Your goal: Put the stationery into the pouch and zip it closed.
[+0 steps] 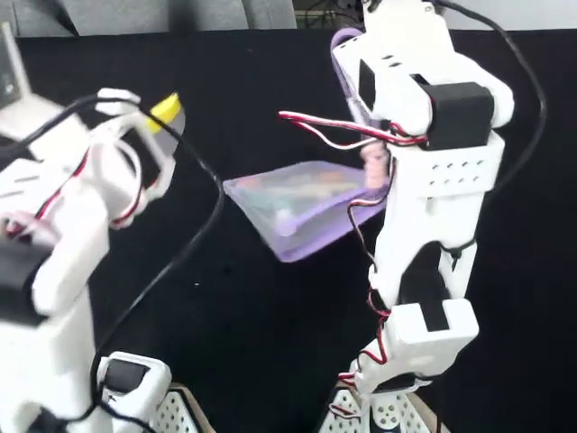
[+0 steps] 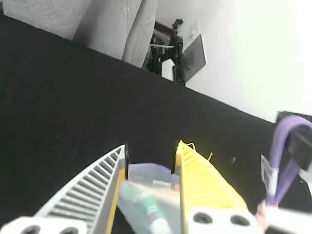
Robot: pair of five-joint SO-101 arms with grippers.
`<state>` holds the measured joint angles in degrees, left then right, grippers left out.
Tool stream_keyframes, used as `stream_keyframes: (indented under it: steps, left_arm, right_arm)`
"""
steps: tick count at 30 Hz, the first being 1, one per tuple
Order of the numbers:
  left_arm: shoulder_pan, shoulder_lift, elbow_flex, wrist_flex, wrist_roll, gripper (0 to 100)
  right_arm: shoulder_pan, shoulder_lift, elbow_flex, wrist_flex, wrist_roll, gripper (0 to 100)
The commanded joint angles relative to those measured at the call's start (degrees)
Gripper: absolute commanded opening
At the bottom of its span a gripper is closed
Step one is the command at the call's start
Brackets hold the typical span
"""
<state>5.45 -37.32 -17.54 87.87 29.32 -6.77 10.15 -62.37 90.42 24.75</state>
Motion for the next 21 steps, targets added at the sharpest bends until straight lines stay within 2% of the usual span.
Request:
stream_keyframes:
  steps: [1,3,6,9,16,21]
  left_arm:
    - [-0.4,-3.2,-2.2,4.8,-2.5,18]
    - [0.8,-3.3,-2.2,8.3,-4.7,18]
    - [7.9,-3.3,-1.8,13.1,-9.0,18]
    - [15.5,-4.7,3.3,13.0,-12.9,18]
    - [28.4,-13.9,17.6,12.7,-23.9,18]
    - [36.6,-23.8,25.7,12.2,-27.4,18]
  right_arm:
    - [0.4,-0.2,-2.8,-3.2,-0.8,1.1]
    - [-0.5,-0.2,-2.8,-4.3,-0.8,1.1]
    - [-2.5,-0.2,-2.8,-5.2,-0.8,1.1]
    - [-4.6,-0.2,-2.8,-5.6,-0.8,1.1]
    - [-5.5,-0.5,-2.8,-8.1,-0.8,1.1]
    - [-5.5,-0.2,-2.8,-8.9,-0.7,1.1]
